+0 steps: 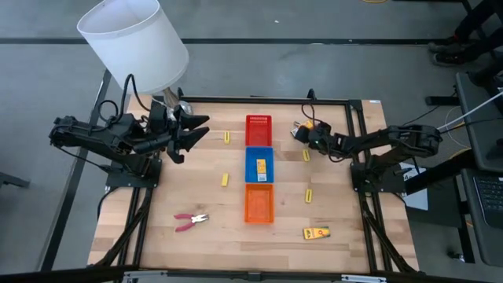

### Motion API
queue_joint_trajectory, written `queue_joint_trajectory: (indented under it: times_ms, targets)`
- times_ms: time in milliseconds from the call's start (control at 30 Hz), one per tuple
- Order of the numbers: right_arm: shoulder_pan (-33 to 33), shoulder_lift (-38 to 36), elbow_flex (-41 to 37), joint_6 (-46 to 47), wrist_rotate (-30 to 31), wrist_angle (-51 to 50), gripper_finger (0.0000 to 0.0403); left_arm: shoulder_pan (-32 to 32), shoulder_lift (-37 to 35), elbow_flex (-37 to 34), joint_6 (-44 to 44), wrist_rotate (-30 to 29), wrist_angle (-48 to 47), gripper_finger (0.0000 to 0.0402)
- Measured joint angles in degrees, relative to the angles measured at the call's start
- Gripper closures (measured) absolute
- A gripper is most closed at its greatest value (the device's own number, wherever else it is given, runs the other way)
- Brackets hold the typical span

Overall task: Pick & Place School Supplies
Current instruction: Put the yellow crayon box into the blue bin

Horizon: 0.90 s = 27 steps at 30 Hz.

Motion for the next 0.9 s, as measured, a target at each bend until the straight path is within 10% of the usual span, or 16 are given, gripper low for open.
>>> queue_joint_trajectory:
  times_ms: [900]
  targets:
    - [-5.7,0.7,0.0,-5.5,-3.6,2.0,0.0241,0.0,0.0,0.0,-0.6,-0.5,0.0,0.0194]
